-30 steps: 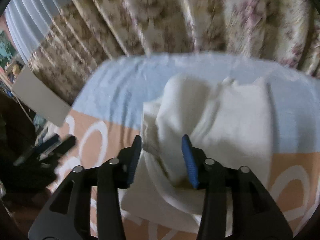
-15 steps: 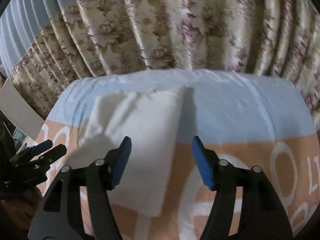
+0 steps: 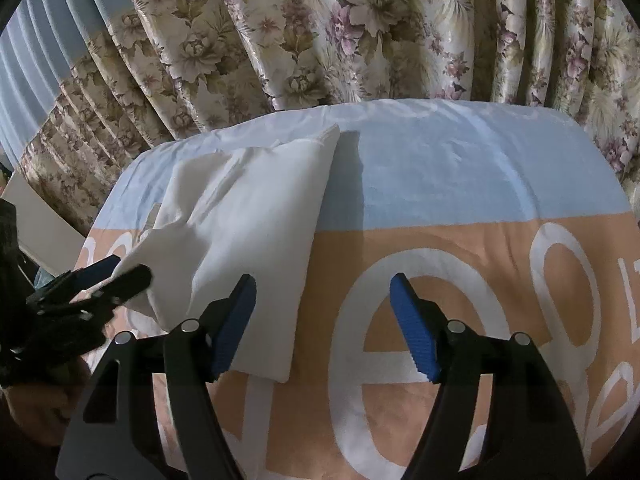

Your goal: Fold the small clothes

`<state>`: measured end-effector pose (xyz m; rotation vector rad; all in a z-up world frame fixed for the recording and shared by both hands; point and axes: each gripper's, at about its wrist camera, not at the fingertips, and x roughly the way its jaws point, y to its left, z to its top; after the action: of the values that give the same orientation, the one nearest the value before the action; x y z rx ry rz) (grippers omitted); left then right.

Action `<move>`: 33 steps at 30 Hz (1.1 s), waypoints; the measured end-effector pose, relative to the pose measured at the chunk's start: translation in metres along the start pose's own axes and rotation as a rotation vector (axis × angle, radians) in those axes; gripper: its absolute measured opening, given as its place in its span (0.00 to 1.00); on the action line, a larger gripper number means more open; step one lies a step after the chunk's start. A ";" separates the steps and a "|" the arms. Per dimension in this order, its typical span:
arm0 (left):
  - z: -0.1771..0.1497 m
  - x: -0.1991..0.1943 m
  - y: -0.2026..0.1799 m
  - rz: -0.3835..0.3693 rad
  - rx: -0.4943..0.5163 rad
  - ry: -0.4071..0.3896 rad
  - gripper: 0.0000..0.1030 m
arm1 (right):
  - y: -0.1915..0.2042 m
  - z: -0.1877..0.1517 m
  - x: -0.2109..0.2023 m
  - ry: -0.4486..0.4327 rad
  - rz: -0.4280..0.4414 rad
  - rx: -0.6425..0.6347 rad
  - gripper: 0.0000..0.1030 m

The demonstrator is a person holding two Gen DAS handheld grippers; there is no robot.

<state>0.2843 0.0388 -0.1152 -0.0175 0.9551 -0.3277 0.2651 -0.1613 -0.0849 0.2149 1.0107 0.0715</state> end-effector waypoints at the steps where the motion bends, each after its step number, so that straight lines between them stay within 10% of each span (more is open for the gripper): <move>1: -0.002 0.004 0.001 -0.006 0.007 0.015 0.43 | 0.001 -0.001 0.000 0.001 0.001 -0.001 0.69; 2: -0.004 0.010 0.002 -0.010 0.008 0.035 0.16 | 0.002 -0.002 -0.001 0.000 0.006 -0.003 0.69; 3: -0.008 0.015 0.005 0.001 -0.001 0.051 0.13 | 0.004 -0.005 -0.001 0.002 0.007 -0.007 0.70; 14: -0.048 -0.012 0.033 0.082 -0.054 -0.012 0.09 | 0.014 -0.030 0.002 0.030 0.025 -0.027 0.71; 22: -0.059 -0.006 0.043 0.039 -0.012 0.021 0.26 | 0.024 -0.035 0.013 0.044 0.041 -0.045 0.71; 24: -0.057 -0.015 0.040 0.083 -0.008 -0.016 0.61 | 0.022 -0.033 0.012 0.039 0.034 -0.048 0.71; 33: -0.016 -0.051 0.033 0.100 -0.056 -0.131 0.64 | 0.014 -0.018 0.003 -0.012 0.020 -0.024 0.75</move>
<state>0.2535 0.0866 -0.0887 -0.0421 0.8318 -0.2047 0.2523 -0.1449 -0.0941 0.2033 0.9949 0.0998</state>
